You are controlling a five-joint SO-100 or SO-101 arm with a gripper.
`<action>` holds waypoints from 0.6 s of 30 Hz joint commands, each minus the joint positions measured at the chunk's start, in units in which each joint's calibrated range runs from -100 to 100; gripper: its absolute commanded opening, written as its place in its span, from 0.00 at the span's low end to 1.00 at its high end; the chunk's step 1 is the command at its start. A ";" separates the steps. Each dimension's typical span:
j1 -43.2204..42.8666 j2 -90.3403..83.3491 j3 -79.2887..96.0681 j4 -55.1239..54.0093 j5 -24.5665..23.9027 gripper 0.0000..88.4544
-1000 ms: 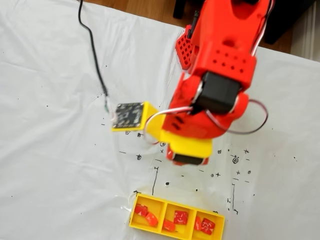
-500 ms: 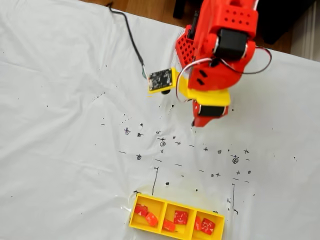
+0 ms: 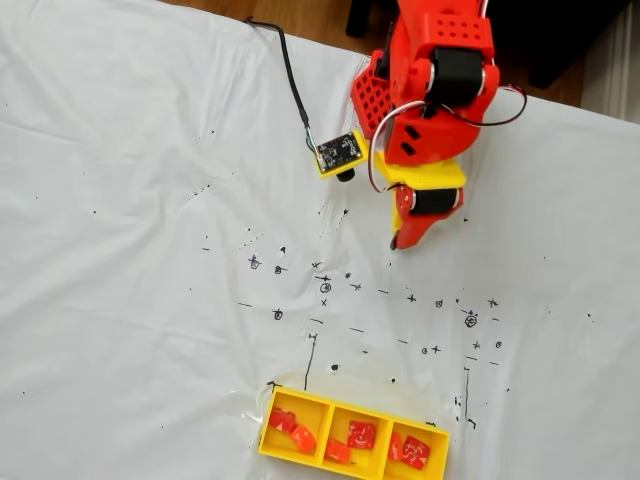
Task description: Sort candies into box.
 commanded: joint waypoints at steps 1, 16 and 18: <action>0.68 -0.34 -0.91 1.28 -0.10 0.00; -4.30 -0.34 -0.63 1.28 2.69 0.00; -7.20 -0.34 -0.36 1.36 4.84 0.00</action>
